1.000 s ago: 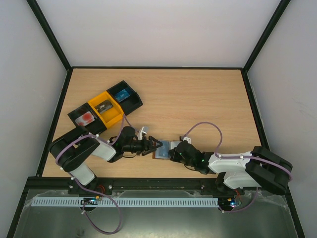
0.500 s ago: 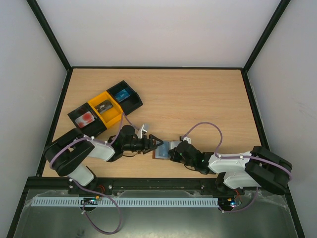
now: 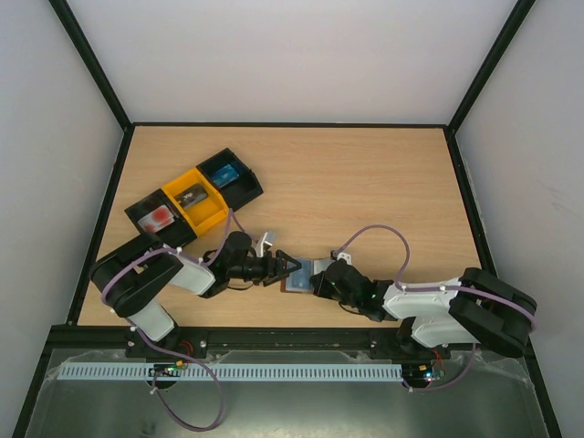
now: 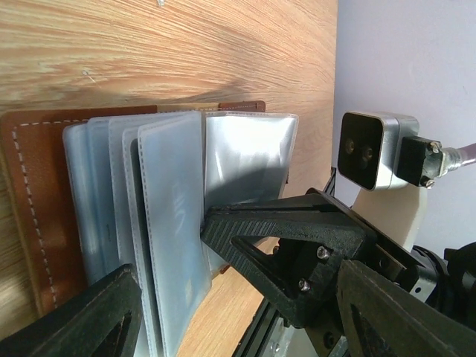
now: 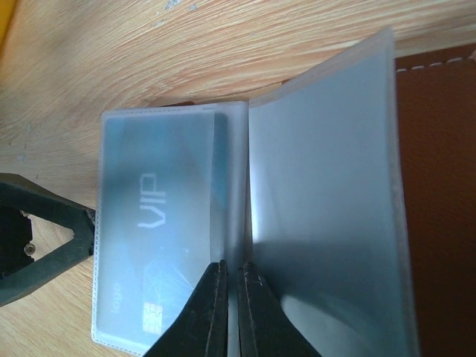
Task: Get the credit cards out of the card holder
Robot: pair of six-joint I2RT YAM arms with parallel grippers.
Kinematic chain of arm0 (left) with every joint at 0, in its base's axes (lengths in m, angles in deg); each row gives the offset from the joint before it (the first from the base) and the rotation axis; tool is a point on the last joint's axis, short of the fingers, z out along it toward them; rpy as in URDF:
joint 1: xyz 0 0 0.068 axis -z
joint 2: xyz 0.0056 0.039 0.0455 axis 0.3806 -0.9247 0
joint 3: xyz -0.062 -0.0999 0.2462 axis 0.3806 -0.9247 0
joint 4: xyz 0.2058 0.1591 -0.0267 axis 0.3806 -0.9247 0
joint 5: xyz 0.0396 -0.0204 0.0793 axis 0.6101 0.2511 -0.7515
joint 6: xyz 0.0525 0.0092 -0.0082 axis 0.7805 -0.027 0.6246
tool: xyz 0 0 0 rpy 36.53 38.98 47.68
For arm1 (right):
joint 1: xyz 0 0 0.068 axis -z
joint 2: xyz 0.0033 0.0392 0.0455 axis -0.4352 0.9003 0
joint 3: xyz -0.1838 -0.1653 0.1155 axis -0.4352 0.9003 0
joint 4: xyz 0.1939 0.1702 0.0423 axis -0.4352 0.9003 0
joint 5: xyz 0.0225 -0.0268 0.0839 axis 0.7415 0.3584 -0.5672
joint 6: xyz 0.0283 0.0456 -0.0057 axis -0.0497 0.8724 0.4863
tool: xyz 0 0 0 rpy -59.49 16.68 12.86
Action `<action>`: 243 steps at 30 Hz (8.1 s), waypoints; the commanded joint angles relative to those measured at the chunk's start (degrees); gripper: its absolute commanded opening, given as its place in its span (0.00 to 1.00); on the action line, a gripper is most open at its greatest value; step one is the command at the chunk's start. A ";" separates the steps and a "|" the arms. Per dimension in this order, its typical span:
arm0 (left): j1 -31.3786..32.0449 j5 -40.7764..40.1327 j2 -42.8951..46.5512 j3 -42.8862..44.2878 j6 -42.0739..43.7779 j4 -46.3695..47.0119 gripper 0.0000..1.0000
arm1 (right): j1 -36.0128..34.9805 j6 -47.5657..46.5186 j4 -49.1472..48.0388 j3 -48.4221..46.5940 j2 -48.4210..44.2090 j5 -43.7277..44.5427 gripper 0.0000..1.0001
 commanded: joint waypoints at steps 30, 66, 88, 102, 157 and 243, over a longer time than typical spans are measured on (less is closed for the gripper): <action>1.17 -1.56 0.72 2.63 1.16 -4.35 0.74 | -0.30 0.76 1.02 2.90 2.59 0.47 0.06; 1.30 -0.98 -0.19 3.08 1.08 -1.81 0.75 | -0.32 1.27 0.43 3.84 2.38 0.50 0.06; 1.45 -4.23 3.80 5.17 6.94 -11.96 0.76 | -0.32 1.15 0.42 3.67 2.94 0.67 0.06; 1.45 -3.48 1.70 4.08 5.93 -7.93 0.76 | -0.32 1.55 -0.05 4.06 2.92 0.70 0.06; 7.87 -3.79 -7.33 14.72 -0.32 0.55 0.74 | -0.34 6.06 28.36 6.37 -45.85 11.76 0.23; -0.72 -10.63 9.44 6.77 13.11 -24.31 0.77 | 2.87 -0.28 9.14 6.80 -10.72 0.94 0.13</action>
